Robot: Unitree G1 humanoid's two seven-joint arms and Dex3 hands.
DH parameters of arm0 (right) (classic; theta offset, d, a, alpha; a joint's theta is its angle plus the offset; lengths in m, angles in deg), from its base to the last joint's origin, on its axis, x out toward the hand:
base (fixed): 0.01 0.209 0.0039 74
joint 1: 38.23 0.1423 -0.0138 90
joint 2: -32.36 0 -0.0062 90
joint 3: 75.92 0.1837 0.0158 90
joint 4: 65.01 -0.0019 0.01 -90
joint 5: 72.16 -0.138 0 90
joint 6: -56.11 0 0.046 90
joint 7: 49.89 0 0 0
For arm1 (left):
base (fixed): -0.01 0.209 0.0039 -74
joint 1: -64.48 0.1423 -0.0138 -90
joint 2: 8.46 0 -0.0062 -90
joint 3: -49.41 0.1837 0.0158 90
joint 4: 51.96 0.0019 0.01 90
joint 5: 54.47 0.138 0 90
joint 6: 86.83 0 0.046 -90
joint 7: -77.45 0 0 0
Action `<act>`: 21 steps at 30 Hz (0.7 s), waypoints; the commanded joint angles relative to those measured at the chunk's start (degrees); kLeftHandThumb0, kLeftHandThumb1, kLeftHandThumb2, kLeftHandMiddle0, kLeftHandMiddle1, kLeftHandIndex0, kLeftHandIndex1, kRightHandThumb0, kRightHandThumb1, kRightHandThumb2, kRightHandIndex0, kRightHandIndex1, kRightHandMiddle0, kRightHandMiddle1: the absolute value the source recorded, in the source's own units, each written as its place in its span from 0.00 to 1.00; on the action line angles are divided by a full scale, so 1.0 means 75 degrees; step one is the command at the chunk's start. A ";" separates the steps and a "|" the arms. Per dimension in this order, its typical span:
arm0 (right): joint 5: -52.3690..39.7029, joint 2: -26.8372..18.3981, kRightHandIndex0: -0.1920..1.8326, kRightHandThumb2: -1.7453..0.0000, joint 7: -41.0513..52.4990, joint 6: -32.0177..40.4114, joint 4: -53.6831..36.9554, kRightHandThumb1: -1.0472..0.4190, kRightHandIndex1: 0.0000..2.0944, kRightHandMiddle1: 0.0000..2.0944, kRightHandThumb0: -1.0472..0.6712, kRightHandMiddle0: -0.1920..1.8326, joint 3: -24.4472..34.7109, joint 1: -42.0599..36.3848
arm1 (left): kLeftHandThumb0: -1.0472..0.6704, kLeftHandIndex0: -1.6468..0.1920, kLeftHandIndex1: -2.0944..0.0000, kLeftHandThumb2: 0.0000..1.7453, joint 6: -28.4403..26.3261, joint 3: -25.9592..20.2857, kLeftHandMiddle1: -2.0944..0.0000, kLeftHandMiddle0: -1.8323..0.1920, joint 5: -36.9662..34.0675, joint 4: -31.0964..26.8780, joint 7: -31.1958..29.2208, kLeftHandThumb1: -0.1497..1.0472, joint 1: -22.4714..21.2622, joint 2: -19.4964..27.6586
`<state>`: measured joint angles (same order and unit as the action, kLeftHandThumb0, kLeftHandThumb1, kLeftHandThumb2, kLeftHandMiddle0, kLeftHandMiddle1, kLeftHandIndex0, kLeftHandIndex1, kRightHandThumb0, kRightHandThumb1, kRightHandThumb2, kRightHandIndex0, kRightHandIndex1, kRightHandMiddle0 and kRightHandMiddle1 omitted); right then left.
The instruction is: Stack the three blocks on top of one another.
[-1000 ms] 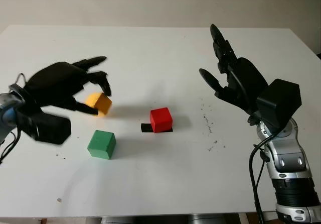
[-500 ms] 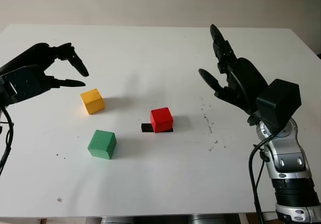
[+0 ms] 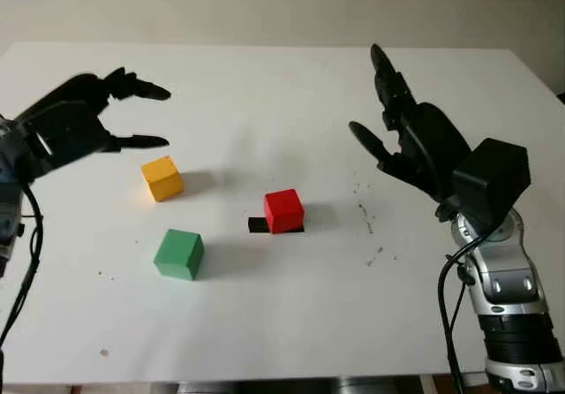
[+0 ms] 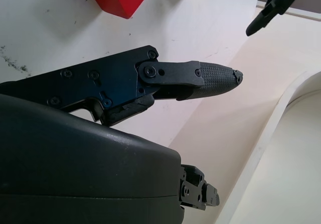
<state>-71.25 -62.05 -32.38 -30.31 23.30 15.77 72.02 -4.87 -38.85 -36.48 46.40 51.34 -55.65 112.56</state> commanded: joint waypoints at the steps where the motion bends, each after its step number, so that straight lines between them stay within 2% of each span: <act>1: 0.0012 -0.0037 0.00 0.78 -0.0007 -0.0067 -0.0087 0.00 0.00 0.03 0.24 0.00 0.0028 0.0012 | 0.03 0.89 0.97 0.09 -0.0196 0.0114 1.00 1.00 0.0216 -0.0499 -0.0081 1.00 0.0131 0.0058; 8: -0.0032 0.0017 0.00 0.78 -0.0034 -0.0048 -0.0138 0.00 0.00 0.02 0.24 0.00 0.0034 -0.0029 | 0.00 0.92 0.98 0.13 -0.1076 0.0641 1.00 1.00 0.1437 -0.1502 -0.0594 1.00 0.0432 0.0166; 12: 0.0025 -0.0001 0.00 0.77 -0.0065 -0.0062 -0.0117 0.00 0.00 0.02 0.23 0.00 0.0023 -0.0029 | 0.00 0.91 0.98 0.10 -0.1582 0.0757 1.00 1.00 0.1936 -0.1950 -0.0755 1.00 0.0633 0.0057; 16: 0.0078 -0.0035 0.00 0.77 -0.0072 -0.0091 -0.0155 0.00 0.00 0.02 0.25 0.00 0.0007 -0.0041 | 0.00 0.91 0.97 0.09 -0.1778 0.0829 1.00 1.00 0.2211 -0.2143 -0.0899 1.00 0.0835 0.0061; 21: -0.0015 -0.0008 0.00 0.77 -0.0002 0.0034 -0.0182 0.00 0.00 0.02 0.25 0.00 0.0048 -0.0036 | 0.00 0.87 0.96 0.09 -0.2074 0.1060 0.98 0.98 0.2794 -0.2276 -0.1105 1.00 0.0822 0.0047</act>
<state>-70.89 -62.04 -32.44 -30.26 23.14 15.77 71.80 -20.04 -31.34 -16.43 30.25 43.26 -49.78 112.58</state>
